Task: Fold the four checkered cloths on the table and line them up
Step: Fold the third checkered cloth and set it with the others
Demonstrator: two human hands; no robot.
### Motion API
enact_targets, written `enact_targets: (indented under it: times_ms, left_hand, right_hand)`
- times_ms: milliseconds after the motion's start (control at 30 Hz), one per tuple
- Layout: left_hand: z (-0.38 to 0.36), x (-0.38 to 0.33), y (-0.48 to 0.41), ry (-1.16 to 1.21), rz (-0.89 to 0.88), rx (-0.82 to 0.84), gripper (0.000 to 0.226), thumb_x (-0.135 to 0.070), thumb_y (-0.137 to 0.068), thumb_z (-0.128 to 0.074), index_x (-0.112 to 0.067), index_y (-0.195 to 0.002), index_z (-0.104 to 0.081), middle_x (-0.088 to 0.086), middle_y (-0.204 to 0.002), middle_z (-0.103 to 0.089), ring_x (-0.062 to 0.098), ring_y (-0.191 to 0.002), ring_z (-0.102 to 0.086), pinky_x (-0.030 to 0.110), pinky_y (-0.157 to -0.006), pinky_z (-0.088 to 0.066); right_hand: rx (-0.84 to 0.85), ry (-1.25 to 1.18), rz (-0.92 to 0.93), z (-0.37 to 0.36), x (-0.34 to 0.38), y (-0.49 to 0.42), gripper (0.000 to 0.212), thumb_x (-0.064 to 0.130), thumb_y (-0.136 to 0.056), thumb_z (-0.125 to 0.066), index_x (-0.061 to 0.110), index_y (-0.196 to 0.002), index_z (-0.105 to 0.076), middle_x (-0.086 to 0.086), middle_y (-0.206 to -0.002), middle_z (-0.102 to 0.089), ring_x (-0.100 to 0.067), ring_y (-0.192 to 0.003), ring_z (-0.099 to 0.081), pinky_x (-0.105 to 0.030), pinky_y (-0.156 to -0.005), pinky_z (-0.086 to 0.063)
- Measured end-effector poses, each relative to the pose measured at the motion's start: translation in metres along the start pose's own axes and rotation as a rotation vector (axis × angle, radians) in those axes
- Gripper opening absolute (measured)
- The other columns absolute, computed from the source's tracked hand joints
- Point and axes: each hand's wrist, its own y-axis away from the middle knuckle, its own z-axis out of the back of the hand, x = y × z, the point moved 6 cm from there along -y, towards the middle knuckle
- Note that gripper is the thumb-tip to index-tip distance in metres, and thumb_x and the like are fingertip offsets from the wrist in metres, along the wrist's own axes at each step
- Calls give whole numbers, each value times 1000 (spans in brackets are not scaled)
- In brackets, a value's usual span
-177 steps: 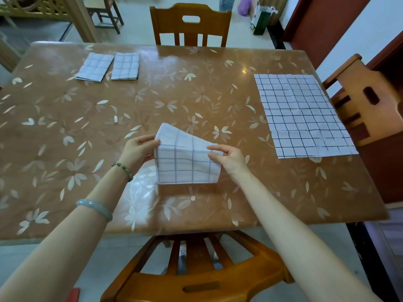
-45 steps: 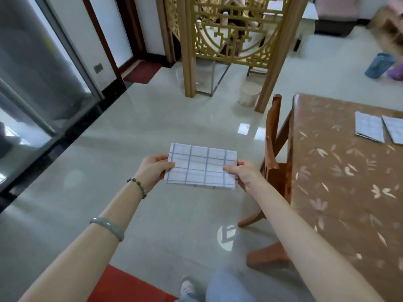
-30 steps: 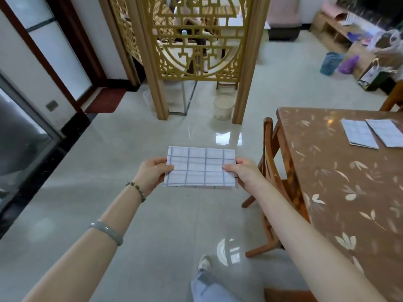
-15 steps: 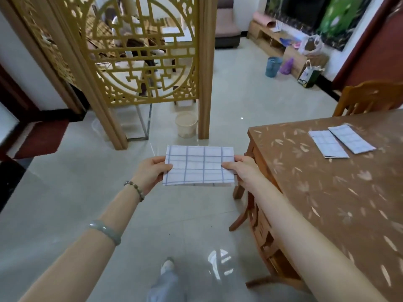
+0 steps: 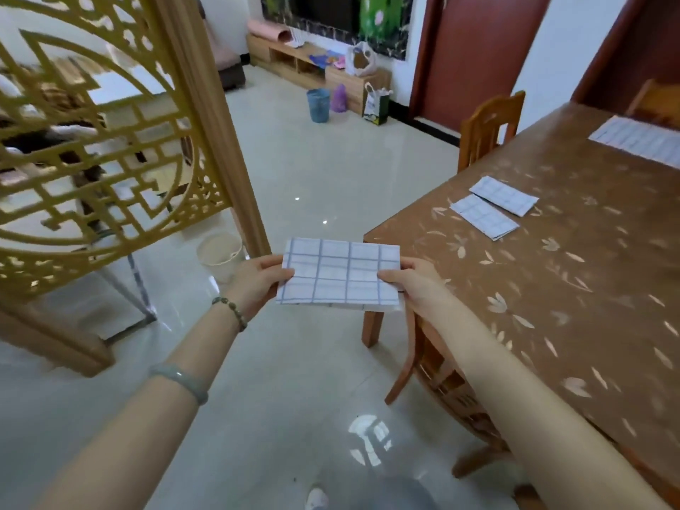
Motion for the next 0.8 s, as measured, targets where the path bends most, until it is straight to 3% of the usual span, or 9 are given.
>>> enact_targets:
  times_ms: [100,200,333,467,633,800]
  left_hand:
    - [-16,-9,-35,-42,13,98,24,2,-84,-62,-2,-108,-64,8,-94,-71,17,-79,-70,22,-67,-57]
    - [-37,-16,-66,-67,5,180,22,4,-84,-61,-4,-104,-64,12,-97,-70,22,-83,-68,24,-71,-58]
    - [-64,-21,-110,-103,4,265,30,4,-82,-62,2,-112,-63,17,-101,-69,27,-90,-67,30,-76,-58]
    - [-98,-27,-156,-162,0,367,27,1,-79,-65,-2,-107,-64,11,-94,-70,22,-84,-69,25,-68,-57]
    - [-150,-35,-219,-209,31,465,20,5,-85,-55,-7,-93,-68,4,-82,-74,17,-77,-69,24,-66,-56]
    - [-211,-38,-270,-261,61,560,24,5,-85,-55,-3,-105,-65,12,-93,-70,21,-82,-68,27,-71,-58]
  right_hand:
    - [-91,-24,-24,12,-4,-9,18,2,-82,-65,17,-92,-67,-2,-95,-72,-19,-89,-70,-36,-84,-57]
    - [-190,-27,-20,28,1,-21,16,3,-82,-65,15,-93,-67,-4,-96,-72,-21,-90,-70,-37,-82,-57]
    - [-291,-61,-58,49,4,-43,15,-1,-83,-63,12,-90,-63,0,-86,-69,-11,-74,-67,-21,-57,-55]
    - [-371,-96,-85,74,-3,-74,18,0,-82,-65,8,-98,-65,-11,-106,-69,-25,-95,-68,-40,-86,-56]
    - [-474,-130,-100,110,-2,-112,21,2,-81,-66,7,-102,-67,-11,-100,-72,-26,-91,-69,-41,-85,-57]
    - [-599,-151,-164,155,-8,-143,15,0,-80,-66,9,-91,-69,-13,-99,-72,-30,-92,-69,-47,-87,-55]
